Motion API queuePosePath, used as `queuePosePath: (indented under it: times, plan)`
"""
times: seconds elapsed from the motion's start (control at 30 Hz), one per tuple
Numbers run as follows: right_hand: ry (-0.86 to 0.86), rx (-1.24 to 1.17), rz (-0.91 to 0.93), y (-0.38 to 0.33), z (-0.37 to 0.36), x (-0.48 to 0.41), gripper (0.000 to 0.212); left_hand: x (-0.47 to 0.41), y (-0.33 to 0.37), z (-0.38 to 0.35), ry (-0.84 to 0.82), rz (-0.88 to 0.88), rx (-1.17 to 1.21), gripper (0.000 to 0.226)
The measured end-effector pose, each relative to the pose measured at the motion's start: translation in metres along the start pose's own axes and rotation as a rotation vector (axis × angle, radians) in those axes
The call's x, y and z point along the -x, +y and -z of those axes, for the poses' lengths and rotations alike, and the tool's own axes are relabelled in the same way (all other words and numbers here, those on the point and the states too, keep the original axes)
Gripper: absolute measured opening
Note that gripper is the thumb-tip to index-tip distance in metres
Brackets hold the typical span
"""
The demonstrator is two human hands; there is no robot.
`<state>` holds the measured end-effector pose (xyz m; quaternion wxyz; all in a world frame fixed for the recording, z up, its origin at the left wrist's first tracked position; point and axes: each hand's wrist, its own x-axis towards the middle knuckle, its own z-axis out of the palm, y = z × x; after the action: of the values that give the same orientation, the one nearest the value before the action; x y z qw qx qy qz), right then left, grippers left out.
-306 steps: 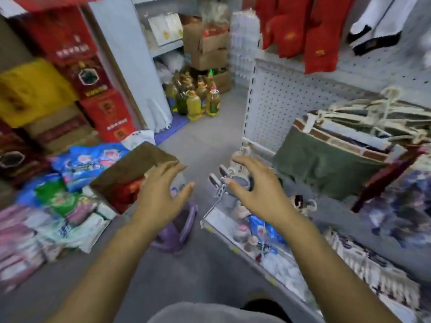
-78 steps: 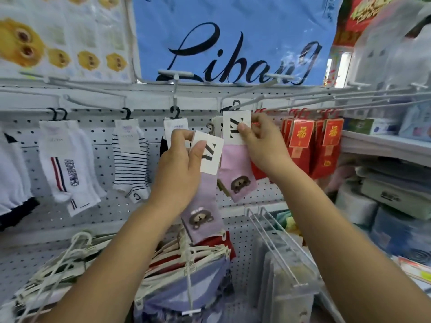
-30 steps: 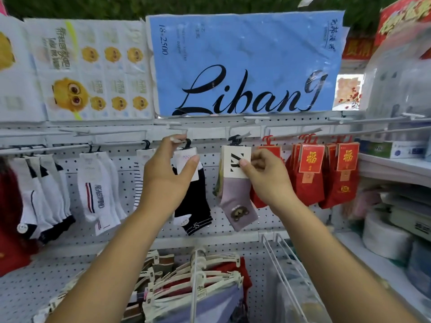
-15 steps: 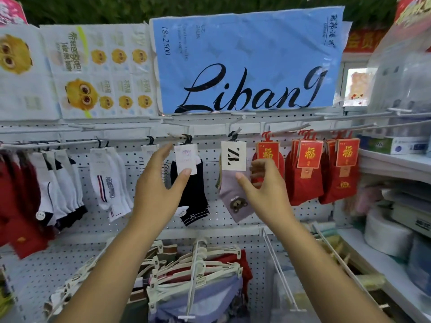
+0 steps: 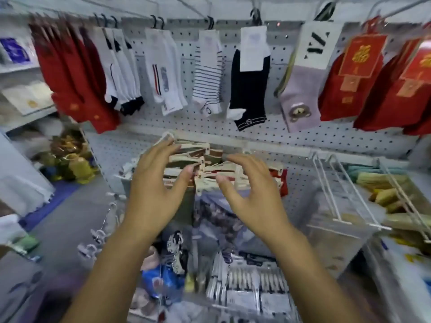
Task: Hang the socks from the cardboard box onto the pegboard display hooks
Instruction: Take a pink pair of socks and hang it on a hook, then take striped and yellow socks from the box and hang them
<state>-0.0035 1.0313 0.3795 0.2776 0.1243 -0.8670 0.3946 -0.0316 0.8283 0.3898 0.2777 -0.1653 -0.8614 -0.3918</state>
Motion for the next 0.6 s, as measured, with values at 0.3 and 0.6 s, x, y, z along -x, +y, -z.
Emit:
queuePosePath:
  times: [0.3,0.6]
  plan:
    - [-0.353,-0.036,-0.061,-0.041,-0.155,0.061,0.039,0.115,-0.142,0.095,-0.085,0.295,-0.263,0.051]
    - [-0.698,-0.106,-0.058,-0.129,-0.369,0.114,0.039,0.228,-0.284,0.254,-0.146,0.580,-0.421,0.048]
